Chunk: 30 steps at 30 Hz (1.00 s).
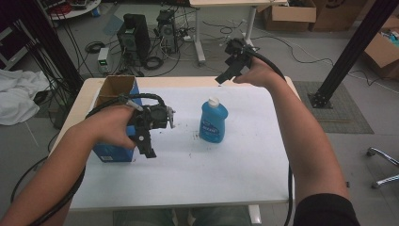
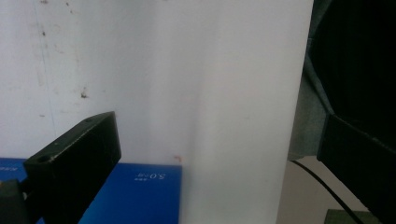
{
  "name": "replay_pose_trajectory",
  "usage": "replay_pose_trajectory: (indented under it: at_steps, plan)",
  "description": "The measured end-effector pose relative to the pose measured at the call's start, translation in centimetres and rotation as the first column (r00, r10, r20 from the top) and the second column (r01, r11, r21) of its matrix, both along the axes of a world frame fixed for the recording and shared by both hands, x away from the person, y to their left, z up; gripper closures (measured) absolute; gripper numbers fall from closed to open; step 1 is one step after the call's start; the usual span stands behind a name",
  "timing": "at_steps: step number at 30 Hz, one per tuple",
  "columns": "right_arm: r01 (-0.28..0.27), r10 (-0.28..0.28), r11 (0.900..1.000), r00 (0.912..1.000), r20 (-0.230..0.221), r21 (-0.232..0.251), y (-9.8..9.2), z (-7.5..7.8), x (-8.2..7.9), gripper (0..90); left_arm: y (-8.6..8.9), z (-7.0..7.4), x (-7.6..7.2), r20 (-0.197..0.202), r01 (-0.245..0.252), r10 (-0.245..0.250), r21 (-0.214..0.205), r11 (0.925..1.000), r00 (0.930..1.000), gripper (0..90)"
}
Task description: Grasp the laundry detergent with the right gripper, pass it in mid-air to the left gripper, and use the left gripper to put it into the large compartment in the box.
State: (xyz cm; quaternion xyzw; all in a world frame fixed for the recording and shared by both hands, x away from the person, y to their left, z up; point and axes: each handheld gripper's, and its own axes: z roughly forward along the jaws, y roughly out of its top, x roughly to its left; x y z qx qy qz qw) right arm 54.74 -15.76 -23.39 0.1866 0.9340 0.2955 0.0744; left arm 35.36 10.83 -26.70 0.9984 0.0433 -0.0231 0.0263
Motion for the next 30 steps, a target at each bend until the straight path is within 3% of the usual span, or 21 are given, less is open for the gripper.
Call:
replay_pose_trajectory:
  at_steps: [2,4,5,9,15,21,30]
  plan:
    - [0.042,-0.043,0.9928,0.9991,0.006,0.112,-1.0,0.0,-0.2,0.0,-0.1,0.1,-0.1,0.004,0.009,-0.009,0.002,1.0000,0.9999,0.1]
    - [0.071,-0.075,0.9788,0.9971,0.011,0.192,-2.0,-0.2,-0.5,0.0,-0.2,0.1,-0.2,0.006,0.016,-0.016,-0.006,0.9999,0.9998,0.1]
    - [0.094,-0.098,0.9666,0.9952,0.004,0.238,-2.7,-0.4,-0.7,0.0,-0.2,0.1,-0.2,0.009,0.019,-0.019,-0.011,0.9998,0.9998,0.1]
    - [0.144,-0.158,0.9398,0.9873,0.019,0.310,-4.9,-1.0,-1.7,0.0,-0.4,0.2,-0.5,0.013,0.034,-0.034,-0.013,0.9993,0.9993,0.1]
    - [0.182,-0.205,0.9191,0.9783,0.030,0.350,-7.7,-2.1,-3.8,0.0,-0.5,0.3,-0.8,0.021,0.049,-0.049,-0.020,0.9986,0.9986,0.1]
    - [0.206,-0.236,0.8918,0.9715,0.026,0.403,-10.3,-3.9,-6.5,0.0,-0.4,0.3,-1.2,0.024,0.058,-0.058,-0.028,0.9979,0.9981,0.1]
    - [0.157,-0.191,0.8925,0.9809,0.038,0.423,-11.3,-6.3,-10.7,0.0,-0.1,0.6,-1.7,0.040,0.071,-0.069,-0.036,0.9968,0.9968,0.1]
